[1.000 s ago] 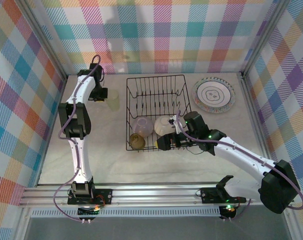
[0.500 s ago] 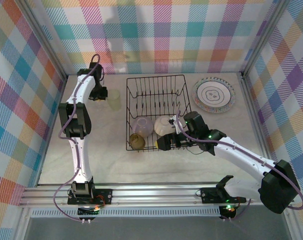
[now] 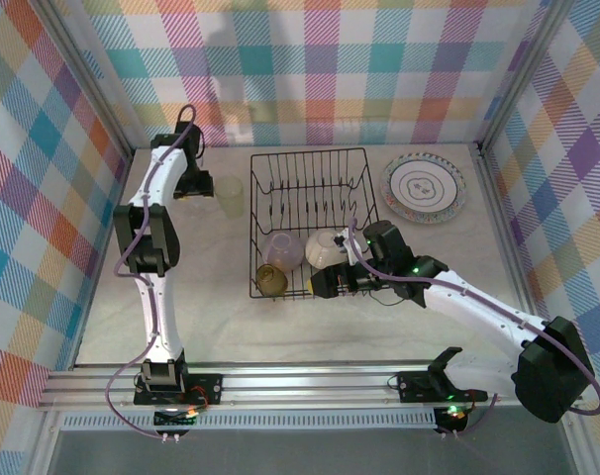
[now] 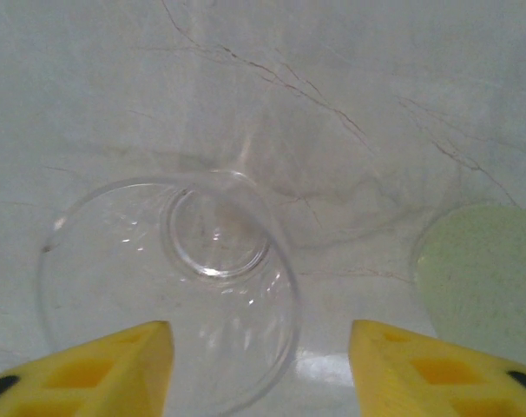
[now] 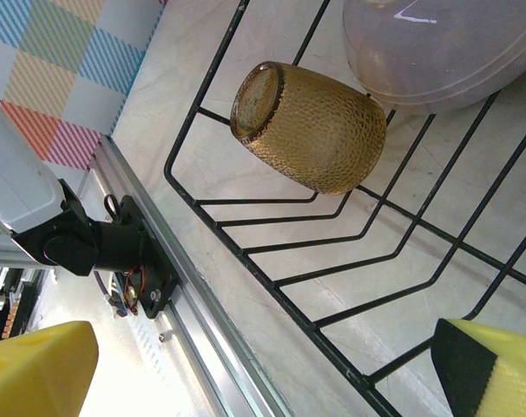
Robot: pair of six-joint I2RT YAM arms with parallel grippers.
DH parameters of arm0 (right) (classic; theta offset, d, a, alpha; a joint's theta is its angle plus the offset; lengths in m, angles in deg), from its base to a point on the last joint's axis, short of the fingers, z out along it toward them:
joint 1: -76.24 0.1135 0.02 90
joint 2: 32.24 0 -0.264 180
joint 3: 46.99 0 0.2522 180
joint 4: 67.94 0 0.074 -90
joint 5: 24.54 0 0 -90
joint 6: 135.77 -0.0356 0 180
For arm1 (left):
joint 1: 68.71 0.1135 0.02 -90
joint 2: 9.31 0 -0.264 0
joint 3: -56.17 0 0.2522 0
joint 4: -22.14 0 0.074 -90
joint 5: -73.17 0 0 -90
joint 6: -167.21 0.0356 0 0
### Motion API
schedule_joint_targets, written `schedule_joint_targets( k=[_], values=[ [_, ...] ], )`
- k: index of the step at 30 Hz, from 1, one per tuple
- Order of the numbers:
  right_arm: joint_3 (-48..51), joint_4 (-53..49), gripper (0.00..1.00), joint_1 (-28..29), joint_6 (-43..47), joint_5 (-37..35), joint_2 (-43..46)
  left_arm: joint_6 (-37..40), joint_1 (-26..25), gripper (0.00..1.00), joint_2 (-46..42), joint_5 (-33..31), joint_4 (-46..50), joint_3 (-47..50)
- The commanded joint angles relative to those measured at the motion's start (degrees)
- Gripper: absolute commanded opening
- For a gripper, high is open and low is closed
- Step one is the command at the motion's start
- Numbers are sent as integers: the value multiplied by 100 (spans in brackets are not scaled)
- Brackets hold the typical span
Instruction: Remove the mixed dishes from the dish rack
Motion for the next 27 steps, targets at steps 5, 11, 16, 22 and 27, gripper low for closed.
schedule_joint_targets(
  k=[5, 11, 16, 22, 27],
  values=[
    [-371, -215, 99, 105, 130, -242, -102, -157, 122, 66, -1038, -422, 192, 234],
    [-971, -794, 99, 267, 359, -781, -624, -585, 126, 64, -2365, 422, -411, 1416],
    [-1596, -1254, 99, 580, 602, -1305, -1281, -1040, 5, 63, -4113, 1593, -1373, 3288],
    [-2195, -1482, 96, 875, 722, -1854, -2000, -1277, -804, 63, -5806, 1876, -1776, 5155],
    [-2681, -1640, 93, 992, 751, -2041, -2539, -1626, -1779, 62, -6831, 1737, -1999, 6370]
  ],
)
